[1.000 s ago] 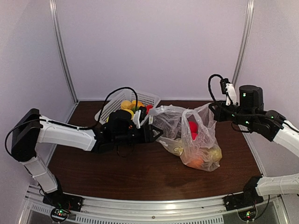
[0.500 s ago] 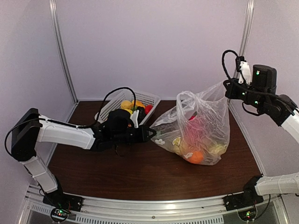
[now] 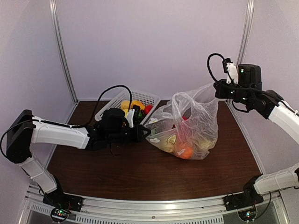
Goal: Untie the knot of the plastic bag and take out the fruit
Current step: Adjust the bag opening for the takeout bag.
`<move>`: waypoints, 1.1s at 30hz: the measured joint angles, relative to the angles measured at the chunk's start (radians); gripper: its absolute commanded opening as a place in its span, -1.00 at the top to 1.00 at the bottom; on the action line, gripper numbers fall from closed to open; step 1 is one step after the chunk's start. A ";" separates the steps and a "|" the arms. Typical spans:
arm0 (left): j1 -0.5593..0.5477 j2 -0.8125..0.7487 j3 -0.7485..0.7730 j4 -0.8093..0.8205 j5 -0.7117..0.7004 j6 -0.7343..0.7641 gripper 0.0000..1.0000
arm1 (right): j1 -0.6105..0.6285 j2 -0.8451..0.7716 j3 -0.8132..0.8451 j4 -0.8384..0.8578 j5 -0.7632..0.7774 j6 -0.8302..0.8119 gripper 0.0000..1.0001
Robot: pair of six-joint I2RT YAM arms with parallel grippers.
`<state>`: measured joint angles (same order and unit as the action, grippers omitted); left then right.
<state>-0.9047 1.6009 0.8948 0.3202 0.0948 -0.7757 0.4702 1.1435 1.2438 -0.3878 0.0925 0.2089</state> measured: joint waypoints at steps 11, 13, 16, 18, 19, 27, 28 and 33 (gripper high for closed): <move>0.001 -0.096 -0.008 -0.047 0.074 0.116 -0.60 | -0.006 0.018 -0.025 0.005 -0.112 -0.029 -0.67; 0.002 -0.139 -0.003 -0.079 0.072 0.135 -0.78 | -0.006 -0.003 -0.025 -0.006 -0.139 -0.035 -0.81; 0.014 -0.191 0.012 -0.124 0.059 0.160 -0.90 | -0.006 -0.040 -0.023 -0.027 -0.202 -0.058 -0.93; 0.031 -0.201 0.031 -0.150 0.058 0.169 -0.93 | -0.006 -0.058 -0.018 -0.037 -0.254 -0.068 -0.98; 0.042 -0.200 0.048 -0.167 0.059 0.174 -0.94 | -0.006 -0.062 -0.016 -0.037 -0.278 -0.071 -0.99; 0.112 -0.053 0.284 -0.242 0.116 0.210 -0.95 | 0.052 0.002 0.028 -0.046 -0.378 -0.095 -1.00; 0.117 -0.036 0.303 -0.244 0.127 0.211 -0.95 | 0.066 0.025 0.039 -0.047 -0.378 -0.100 -1.00; 0.140 0.066 0.394 -0.259 0.185 0.217 -0.95 | 0.114 0.160 0.104 -0.069 -0.380 -0.129 -1.00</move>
<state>-0.7650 1.6669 1.2884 0.0616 0.2798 -0.5587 0.5838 1.3033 1.3476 -0.4564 -0.2871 0.0795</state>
